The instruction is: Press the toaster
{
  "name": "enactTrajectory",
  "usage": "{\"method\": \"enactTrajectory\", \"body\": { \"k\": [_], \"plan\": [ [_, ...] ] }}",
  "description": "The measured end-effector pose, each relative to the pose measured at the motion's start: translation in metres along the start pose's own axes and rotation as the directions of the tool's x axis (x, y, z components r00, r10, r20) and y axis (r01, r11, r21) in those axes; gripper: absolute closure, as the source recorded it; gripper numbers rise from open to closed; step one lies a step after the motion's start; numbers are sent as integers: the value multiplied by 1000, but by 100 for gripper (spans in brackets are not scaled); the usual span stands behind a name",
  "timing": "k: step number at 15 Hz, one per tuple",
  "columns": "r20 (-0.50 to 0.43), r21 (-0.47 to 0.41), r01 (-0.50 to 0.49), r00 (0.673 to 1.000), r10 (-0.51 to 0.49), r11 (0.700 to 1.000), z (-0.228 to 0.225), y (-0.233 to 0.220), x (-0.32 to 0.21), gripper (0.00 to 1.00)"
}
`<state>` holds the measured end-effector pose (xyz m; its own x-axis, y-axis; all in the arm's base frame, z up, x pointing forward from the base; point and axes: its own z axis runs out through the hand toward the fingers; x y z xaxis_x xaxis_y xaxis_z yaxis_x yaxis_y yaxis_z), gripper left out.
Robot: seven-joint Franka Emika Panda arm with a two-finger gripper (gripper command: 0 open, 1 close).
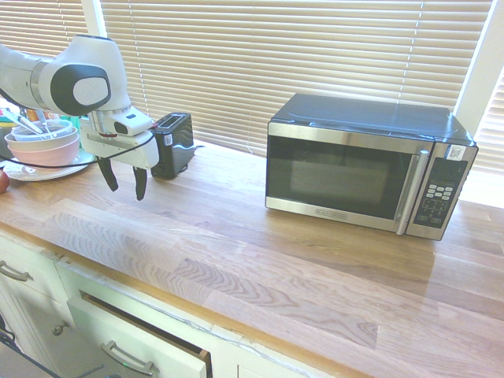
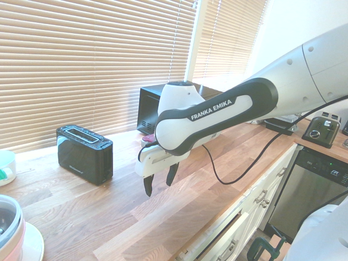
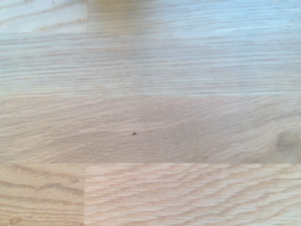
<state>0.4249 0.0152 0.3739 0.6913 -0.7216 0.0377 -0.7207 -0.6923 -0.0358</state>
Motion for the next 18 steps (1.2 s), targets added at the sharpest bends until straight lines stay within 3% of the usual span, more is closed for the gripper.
{"method": "enactTrajectory", "body": {
  "k": [7, 13, 18],
  "plan": [
    [-26, 10, 28, 999, -27, 1000, -3, -15, -10, 0],
    [-147, 129, 90, 987, -70, 988, -33, -48, -7, 0],
    [-213, 199, 194, 965, -151, 961, -46, -89, 12, 0]
  ]
}}
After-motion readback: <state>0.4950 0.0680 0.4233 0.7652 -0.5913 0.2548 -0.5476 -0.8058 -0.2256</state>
